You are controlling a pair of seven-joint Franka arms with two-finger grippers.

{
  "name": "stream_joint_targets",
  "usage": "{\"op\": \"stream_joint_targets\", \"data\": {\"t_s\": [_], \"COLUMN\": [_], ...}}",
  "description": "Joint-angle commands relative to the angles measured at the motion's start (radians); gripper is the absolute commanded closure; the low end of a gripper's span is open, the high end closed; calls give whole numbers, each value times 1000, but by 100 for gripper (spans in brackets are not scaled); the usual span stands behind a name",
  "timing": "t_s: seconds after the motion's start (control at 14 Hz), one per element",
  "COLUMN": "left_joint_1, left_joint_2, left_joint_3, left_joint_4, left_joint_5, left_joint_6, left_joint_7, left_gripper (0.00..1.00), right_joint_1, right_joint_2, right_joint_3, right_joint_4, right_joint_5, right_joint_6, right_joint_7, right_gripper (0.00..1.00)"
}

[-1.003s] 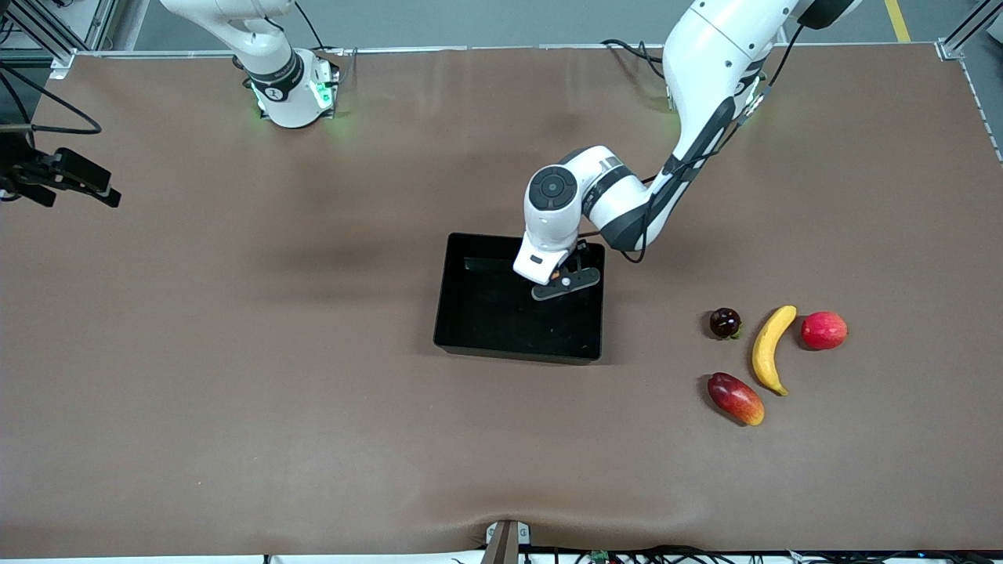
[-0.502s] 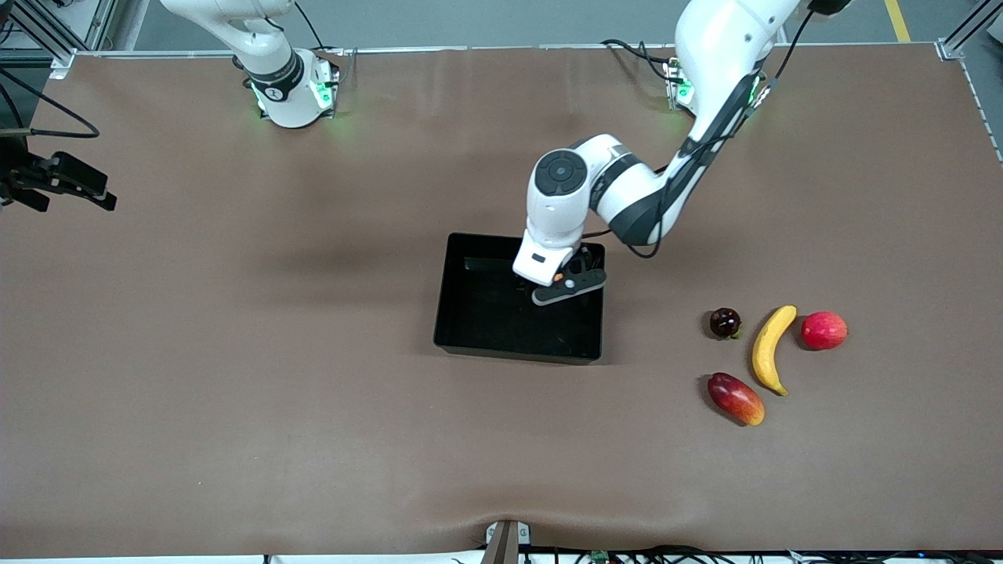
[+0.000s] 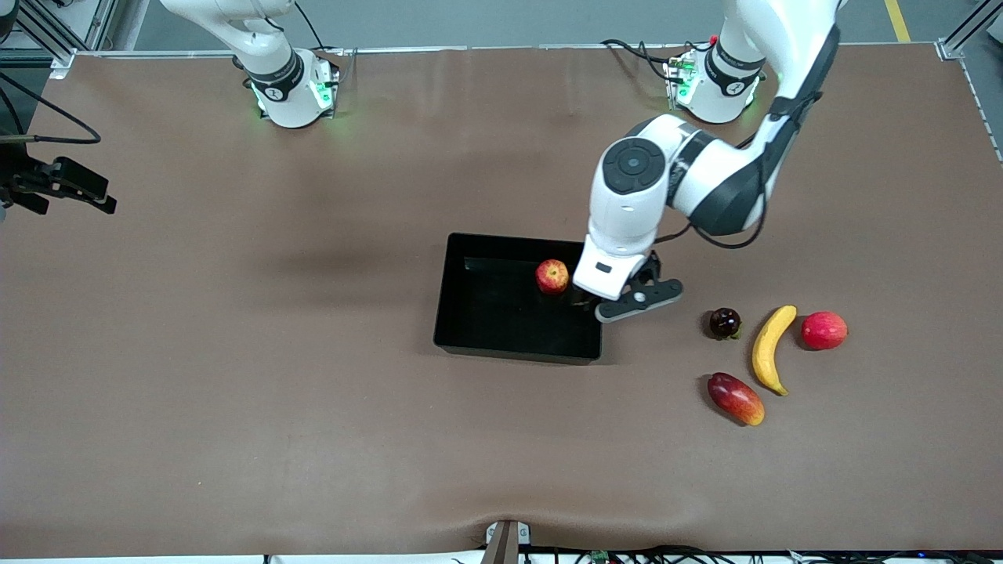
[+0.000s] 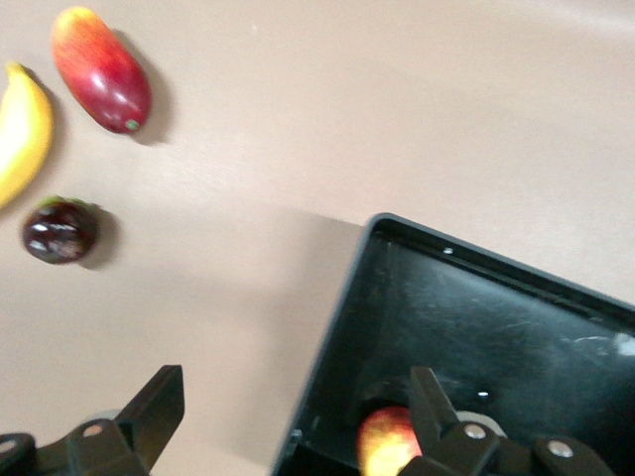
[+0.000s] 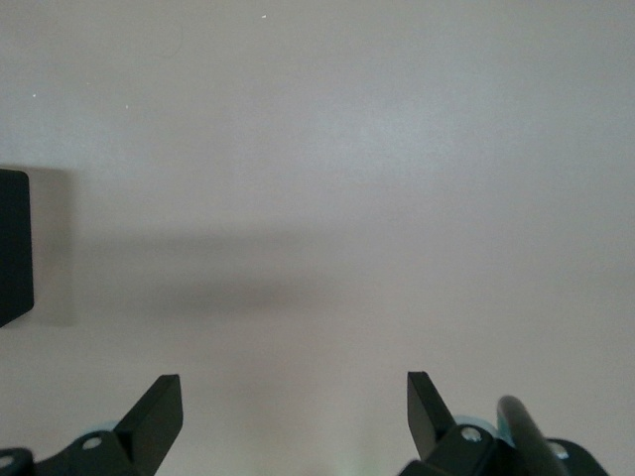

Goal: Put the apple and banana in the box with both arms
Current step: 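Move the left gripper from the box to the yellow banana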

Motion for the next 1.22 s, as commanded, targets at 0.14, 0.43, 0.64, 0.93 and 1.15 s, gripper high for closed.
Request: {"op": "stream_joint_targets", "data": {"t_s": [0.14,0.43,0.64,0.93,1.15], "left_joint_1": [121,253,350,422,500], "left_joint_2": [-36,-29,-10,33,57], "left_joint_3": [-3,-3,-3,1,0], "left_joint_4": [10,4,1,-16,-65], "left_joint_5": [-14,-14,-13,9,23], "left_joint_6": [-127,-140,-138,-91,22], "left_joint_7": [322,638,879,1069,1190], "left_gripper": [0,0,0,0,0], "right_joint_1": [-9,-10,-10,-10,-12], "right_joint_2": [13,15,15,15,15], "right_joint_3": [5,5,5,5,4], "right_joint_4": [25,25,25,22,19], "right_joint_5": [-21,-21,-21,-21,-20], "right_joint_6": [-10,-10,-10,-10,-11], "right_joint_7": [-9,-10,-10,-10,-10], "right_gripper": [0,0,0,0,0]}}
